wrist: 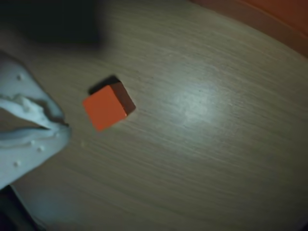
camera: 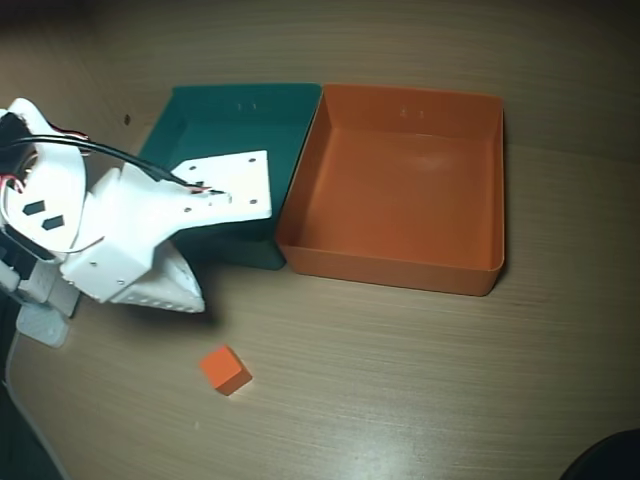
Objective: Grasp a cube and put it in the box.
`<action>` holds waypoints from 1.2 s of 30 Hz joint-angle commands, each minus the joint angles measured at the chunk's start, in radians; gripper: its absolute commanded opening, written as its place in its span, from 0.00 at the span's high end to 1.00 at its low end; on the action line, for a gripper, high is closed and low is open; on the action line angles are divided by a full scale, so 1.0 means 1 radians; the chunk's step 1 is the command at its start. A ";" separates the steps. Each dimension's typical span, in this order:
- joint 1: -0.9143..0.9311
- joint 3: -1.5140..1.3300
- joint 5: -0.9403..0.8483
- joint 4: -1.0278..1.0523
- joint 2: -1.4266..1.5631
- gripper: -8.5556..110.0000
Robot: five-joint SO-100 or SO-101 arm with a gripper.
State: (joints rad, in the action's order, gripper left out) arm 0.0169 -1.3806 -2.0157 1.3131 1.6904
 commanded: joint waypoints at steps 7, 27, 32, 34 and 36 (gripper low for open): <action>0.057 0.097 -0.166 0.003 -0.061 0.98; 0.072 0.095 -0.224 0.005 -0.209 0.98; 0.094 0.095 -0.224 0.005 -0.245 0.98; 0.095 0.095 -0.224 0.005 -0.255 0.98; 0.104 0.095 -0.224 0.005 -0.267 0.98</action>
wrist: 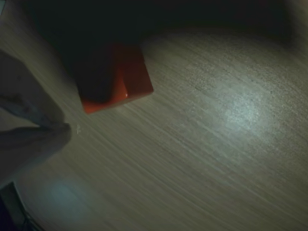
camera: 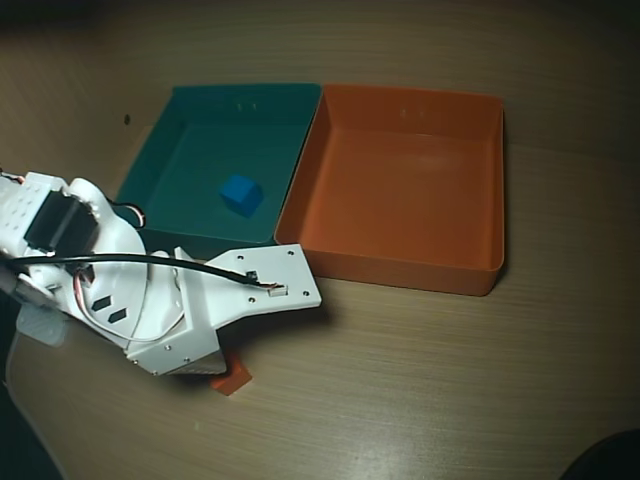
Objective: Grasp a cube and put it in the box.
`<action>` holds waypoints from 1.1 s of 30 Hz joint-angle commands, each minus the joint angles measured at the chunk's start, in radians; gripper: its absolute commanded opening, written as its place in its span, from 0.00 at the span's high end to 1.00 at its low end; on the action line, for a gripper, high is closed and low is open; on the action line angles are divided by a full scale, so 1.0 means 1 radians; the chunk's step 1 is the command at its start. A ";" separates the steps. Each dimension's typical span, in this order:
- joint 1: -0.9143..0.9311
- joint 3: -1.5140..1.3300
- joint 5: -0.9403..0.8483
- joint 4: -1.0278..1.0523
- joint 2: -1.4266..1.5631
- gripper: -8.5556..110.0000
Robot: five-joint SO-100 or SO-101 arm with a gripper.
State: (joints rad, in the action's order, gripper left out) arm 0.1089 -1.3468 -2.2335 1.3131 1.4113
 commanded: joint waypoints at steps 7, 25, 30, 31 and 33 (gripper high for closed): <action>0.021 0.061 -0.008 0.003 -0.028 0.98; 0.021 0.078 -0.008 -0.012 -0.032 0.89; 0.023 0.080 -0.006 -0.012 -0.032 0.70; 0.023 0.080 -0.006 -0.014 -0.032 0.66; 0.023 0.080 -0.006 -0.014 -0.032 0.60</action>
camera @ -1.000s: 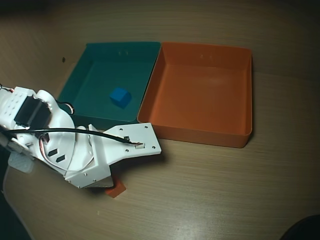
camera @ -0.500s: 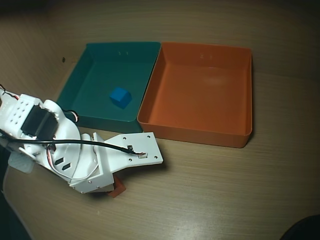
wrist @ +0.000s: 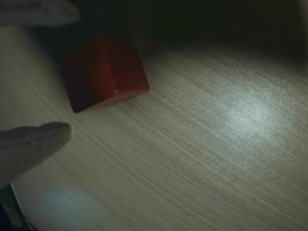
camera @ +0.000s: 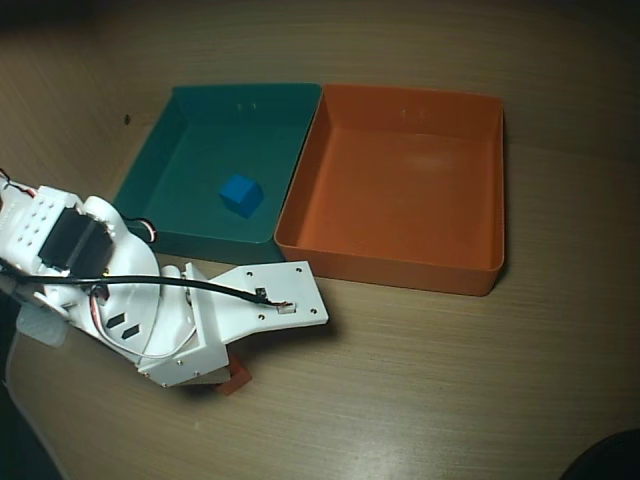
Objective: Grasp a cube and put it in the box.
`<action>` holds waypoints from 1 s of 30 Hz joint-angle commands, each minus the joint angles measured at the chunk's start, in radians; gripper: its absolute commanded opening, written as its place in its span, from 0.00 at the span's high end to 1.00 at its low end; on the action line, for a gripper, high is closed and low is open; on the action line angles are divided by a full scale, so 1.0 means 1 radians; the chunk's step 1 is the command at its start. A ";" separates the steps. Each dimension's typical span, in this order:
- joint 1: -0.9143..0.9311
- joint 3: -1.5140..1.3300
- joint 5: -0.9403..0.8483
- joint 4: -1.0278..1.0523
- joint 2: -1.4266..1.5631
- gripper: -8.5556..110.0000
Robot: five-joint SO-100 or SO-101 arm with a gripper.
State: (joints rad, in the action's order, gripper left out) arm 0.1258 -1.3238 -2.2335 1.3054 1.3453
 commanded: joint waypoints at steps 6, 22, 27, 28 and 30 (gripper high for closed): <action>0.008 0.057 -0.008 -0.006 0.032 0.49; 0.006 0.057 -0.011 -0.008 -0.044 0.51; 0.008 0.057 -0.011 -0.008 -0.087 0.51; 0.008 0.057 -0.011 -0.008 -0.094 0.51; 0.008 0.057 -0.011 -0.008 -0.107 0.51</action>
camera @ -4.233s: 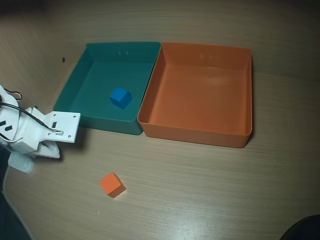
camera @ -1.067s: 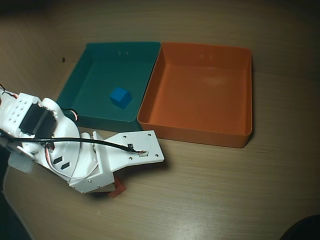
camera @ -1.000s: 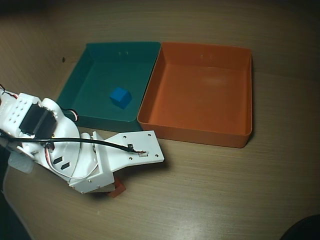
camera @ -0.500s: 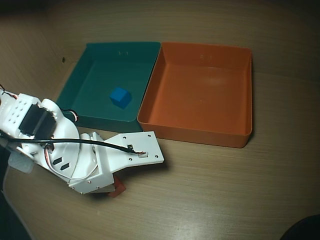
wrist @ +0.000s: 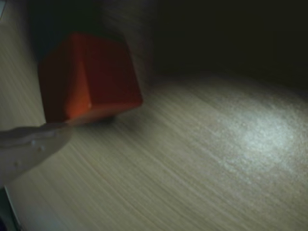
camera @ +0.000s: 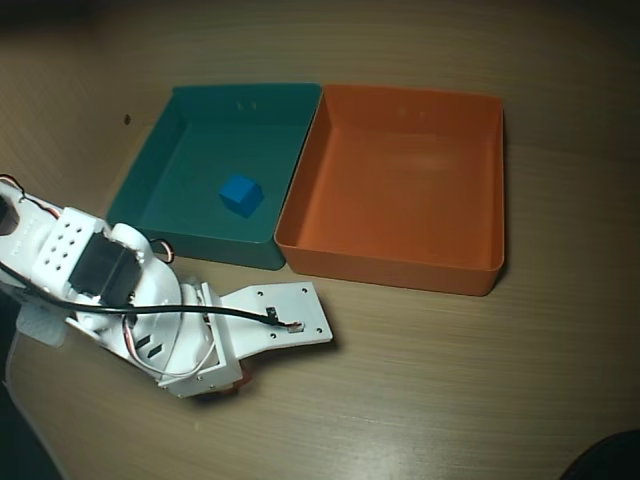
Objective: Grasp a cube and put it in the box.
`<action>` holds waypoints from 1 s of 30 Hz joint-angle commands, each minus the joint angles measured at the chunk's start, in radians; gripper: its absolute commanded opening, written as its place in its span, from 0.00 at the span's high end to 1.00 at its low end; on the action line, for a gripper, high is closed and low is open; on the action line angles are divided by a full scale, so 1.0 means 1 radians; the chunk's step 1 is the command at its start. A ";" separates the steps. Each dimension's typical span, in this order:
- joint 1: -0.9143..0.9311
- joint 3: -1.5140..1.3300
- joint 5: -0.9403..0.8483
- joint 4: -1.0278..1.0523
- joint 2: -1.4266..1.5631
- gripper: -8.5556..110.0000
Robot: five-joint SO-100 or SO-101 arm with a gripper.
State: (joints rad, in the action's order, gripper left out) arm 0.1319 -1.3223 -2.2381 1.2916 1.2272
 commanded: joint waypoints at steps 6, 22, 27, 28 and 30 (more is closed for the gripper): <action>0.002 0.055 -0.006 0.006 -0.035 0.51; 0.002 0.055 -0.003 0.006 -0.072 0.51; 0.000 0.057 0.000 0.006 -0.069 0.52; 0.000 0.057 0.000 0.006 -0.069 0.53; -0.005 0.057 0.000 0.006 -0.069 0.57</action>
State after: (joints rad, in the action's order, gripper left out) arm 0.1304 -1.3192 -2.2381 1.2885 1.1321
